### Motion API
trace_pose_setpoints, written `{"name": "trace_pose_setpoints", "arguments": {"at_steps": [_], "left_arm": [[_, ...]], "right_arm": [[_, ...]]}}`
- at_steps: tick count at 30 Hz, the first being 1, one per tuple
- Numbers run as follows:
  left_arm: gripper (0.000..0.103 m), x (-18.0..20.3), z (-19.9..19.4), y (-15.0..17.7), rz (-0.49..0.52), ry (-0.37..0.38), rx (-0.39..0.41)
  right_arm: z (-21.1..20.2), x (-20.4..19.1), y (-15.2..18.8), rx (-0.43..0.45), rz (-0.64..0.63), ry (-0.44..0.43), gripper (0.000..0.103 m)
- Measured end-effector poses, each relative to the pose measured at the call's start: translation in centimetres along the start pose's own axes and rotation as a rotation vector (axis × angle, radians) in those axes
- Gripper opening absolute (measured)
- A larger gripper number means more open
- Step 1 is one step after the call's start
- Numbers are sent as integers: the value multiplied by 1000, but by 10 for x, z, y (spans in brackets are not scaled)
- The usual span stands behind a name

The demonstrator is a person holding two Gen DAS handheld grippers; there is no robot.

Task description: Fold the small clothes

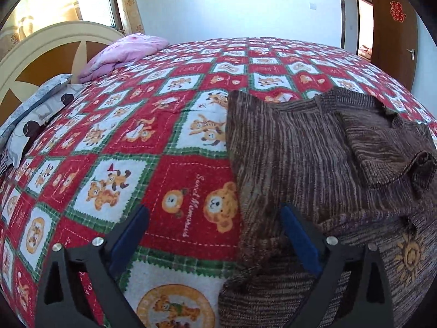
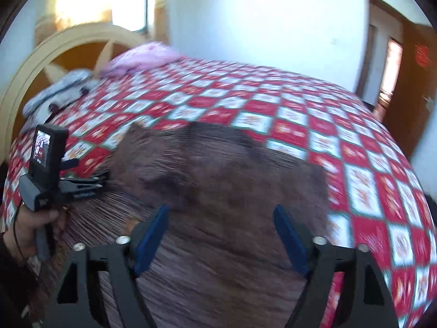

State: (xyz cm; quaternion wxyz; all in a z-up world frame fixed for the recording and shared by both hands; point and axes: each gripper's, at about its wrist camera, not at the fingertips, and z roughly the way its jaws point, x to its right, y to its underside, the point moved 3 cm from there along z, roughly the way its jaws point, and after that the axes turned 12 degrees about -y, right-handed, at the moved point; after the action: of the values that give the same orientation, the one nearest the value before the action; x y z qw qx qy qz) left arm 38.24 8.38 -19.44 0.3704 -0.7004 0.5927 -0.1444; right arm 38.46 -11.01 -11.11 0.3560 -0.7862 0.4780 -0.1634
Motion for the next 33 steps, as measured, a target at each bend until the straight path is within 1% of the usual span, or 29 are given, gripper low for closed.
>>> {"name": "trace_pose_setpoints", "arguments": {"at_steps": [2,3,5,7,9,11,13,14,15,16,17,18,21,22,23,25,27,28,29,32,33], "left_arm": [[103,-3,2,0,-16,10,-7],[103,-6,4,1,-33,24,-15],[103,-9,7,1,-53,51,-29],[103,-10,9,2,-65,70,-32],[103,-10,9,2,-69,75,-28],[103,-9,9,2,-70,76,-25],[103,-9,9,3,-74,79,-21],[103,-10,9,3,-75,79,-21],[103,-10,9,3,-76,79,-20],[103,-10,9,3,-75,79,-20],[103,-10,10,3,-77,81,-22],[103,-9,9,4,-76,80,-22],[103,-9,9,4,-76,80,-20],[103,-10,9,4,-76,81,-21],[103,-10,9,3,-76,81,-21],[103,-9,9,4,-76,80,-20],[103,-9,9,3,-75,79,-18],[103,-9,9,4,-76,80,-18],[103,-9,9,4,-75,80,-19],[103,-10,9,3,-75,79,-18],[103,-10,9,3,-75,79,-18]], "right_arm": [[23,-19,-12,-37,-24,-29,70],[36,-30,-19,-50,-48,-28,70],[55,-47,-25,-71,-97,-11,70],[80,-59,-28,-122,-142,15,70],[102,-65,-29,-157,-166,43,70],[121,-60,-24,-219,-175,75,70],[130,-53,-19,-249,-175,104,57],[129,-50,-18,-236,-173,110,38],[122,-43,-21,-203,-150,110,25],[115,-35,-23,-175,-108,95,20],[107,-25,-27,-142,-55,82,19],[95,-8,-30,-103,19,81,19],[79,39,-27,-76,179,138,19],[76,56,-22,-76,245,131,19],[72,73,-14,-82,327,96,19],[66,88,-2,-89,407,83,19],[57,93,8,-76,429,71,19],[52,91,12,-63,445,33,19],[47,88,15,-42,468,-23,22],[39,73,16,9,489,-141,37],[40,66,13,18,483,-171,37]]}}
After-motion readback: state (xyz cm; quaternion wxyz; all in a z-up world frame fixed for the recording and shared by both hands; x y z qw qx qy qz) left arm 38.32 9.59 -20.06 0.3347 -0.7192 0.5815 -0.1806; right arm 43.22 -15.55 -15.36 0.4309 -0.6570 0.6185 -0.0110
